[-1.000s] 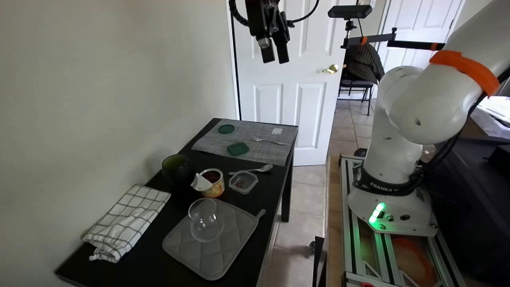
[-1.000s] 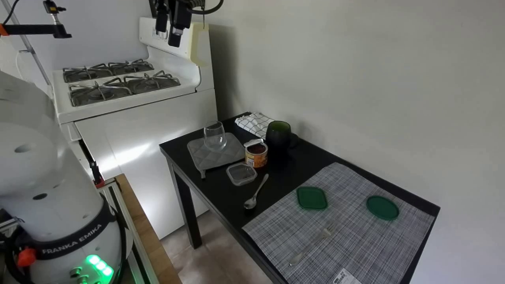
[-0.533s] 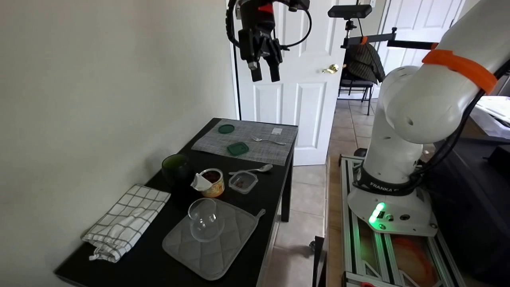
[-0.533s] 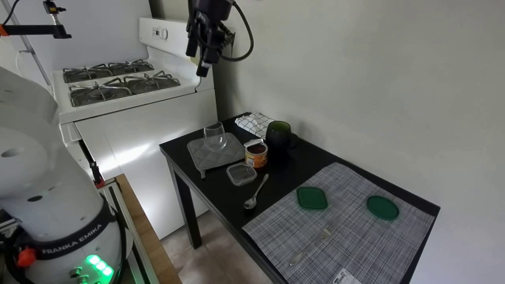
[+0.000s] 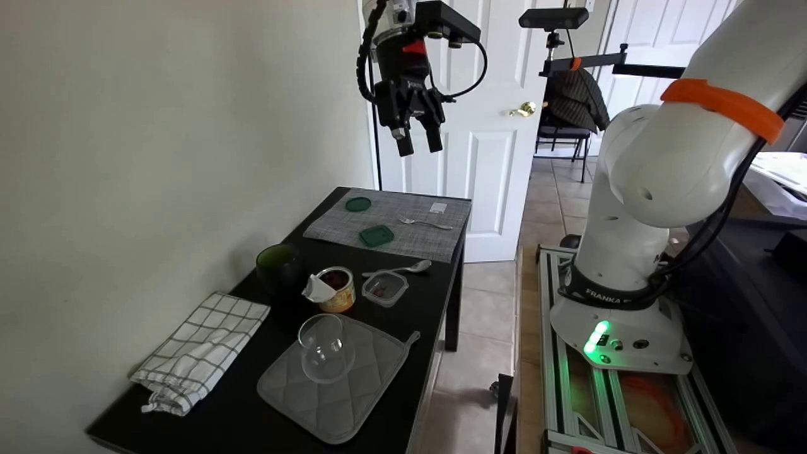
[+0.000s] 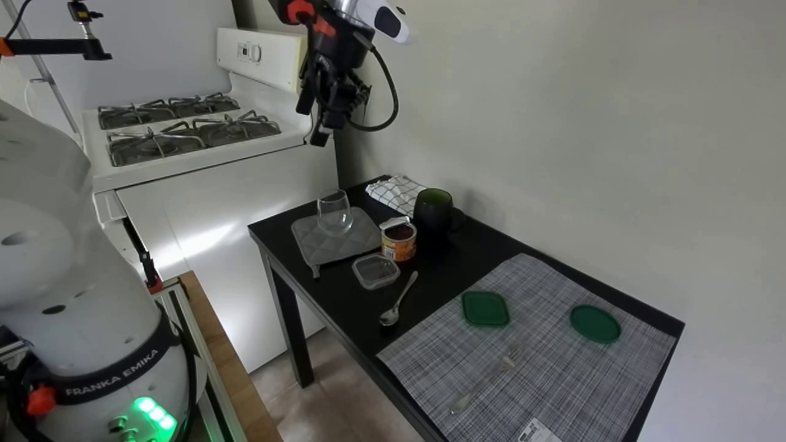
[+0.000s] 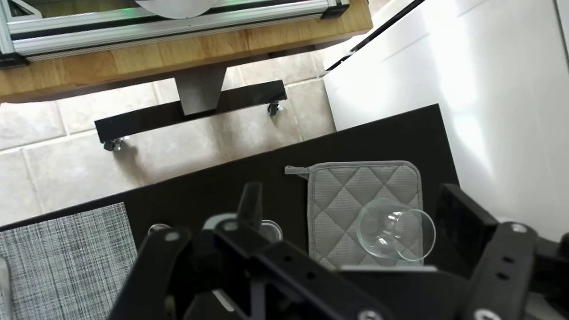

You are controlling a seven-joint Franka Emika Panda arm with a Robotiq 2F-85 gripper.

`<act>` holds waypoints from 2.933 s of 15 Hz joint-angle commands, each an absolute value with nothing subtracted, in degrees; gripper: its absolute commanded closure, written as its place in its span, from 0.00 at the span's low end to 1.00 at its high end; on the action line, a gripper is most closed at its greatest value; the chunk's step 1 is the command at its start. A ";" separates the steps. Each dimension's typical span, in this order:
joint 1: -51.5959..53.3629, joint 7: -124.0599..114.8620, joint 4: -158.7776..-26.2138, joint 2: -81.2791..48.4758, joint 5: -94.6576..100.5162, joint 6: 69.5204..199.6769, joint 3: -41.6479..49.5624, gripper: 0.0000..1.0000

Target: Pour the contents from the bowl into the can

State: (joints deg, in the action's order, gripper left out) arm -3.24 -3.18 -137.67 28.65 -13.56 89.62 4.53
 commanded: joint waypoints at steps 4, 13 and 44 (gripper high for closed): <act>-4.02 7.76 -144.91 26.25 -15.10 107.29 7.66 0.00; -4.55 9.14 -154.05 16.25 -18.16 133.56 10.28 0.00; -3.32 10.10 -152.77 -12.55 -26.92 164.93 0.80 0.92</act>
State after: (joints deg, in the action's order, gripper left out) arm -2.70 8.46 -152.52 -12.85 -26.64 164.33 1.05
